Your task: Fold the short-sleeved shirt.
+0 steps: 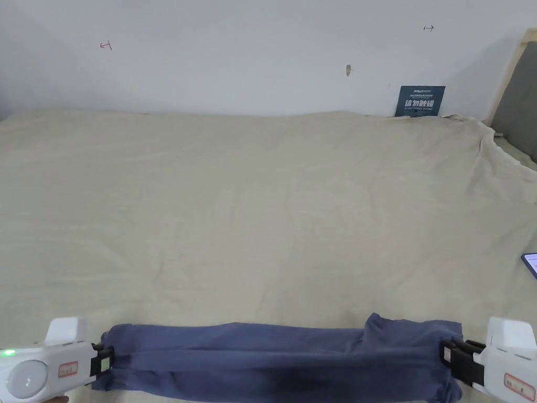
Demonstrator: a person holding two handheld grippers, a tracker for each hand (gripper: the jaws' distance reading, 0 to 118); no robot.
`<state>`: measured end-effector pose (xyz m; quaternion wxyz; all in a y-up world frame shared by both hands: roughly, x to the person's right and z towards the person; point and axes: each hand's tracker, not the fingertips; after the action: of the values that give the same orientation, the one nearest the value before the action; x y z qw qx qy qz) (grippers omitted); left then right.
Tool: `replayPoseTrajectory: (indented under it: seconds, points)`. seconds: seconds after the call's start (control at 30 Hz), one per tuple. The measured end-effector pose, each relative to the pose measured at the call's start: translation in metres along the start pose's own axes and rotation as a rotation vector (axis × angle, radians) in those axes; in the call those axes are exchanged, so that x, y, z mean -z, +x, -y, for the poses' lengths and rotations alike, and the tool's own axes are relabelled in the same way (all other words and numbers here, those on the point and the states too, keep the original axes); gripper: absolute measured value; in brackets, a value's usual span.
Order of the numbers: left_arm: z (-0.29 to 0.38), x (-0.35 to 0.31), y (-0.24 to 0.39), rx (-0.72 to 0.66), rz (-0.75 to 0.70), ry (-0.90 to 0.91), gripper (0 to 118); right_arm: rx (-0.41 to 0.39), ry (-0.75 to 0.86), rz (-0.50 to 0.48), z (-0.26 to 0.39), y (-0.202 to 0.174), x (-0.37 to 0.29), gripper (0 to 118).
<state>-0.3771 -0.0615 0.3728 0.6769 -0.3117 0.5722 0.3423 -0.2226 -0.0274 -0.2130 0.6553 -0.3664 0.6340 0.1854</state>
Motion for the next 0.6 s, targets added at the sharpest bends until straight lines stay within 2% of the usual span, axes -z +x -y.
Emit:
replayPoseTrajectory:
  seconds: [0.07,0.37,0.5,0.57,0.6]
  points:
    - [0.012,0.01,-0.001,0.001,-0.007,-0.017,1,0.043,-0.033,0.029,0.015,0.007,0.011,2]
    - [0.031,0.031,0.006,0.014,-0.051,-0.035,1,0.131,-0.106,0.151,0.054,0.028,0.062,2]
    - [0.024,0.021,0.012,0.003,-0.06,-0.044,3,0.125,-0.107,0.175,0.055,0.02,0.063,2]
    - [0.022,0.02,0.01,-0.054,-0.037,-0.065,23,0.125,-0.089,0.179,0.048,0.014,0.052,10]
    - [0.019,0.016,0.01,-0.078,-0.021,-0.065,38,0.117,-0.075,0.183,0.044,0.01,0.046,21]
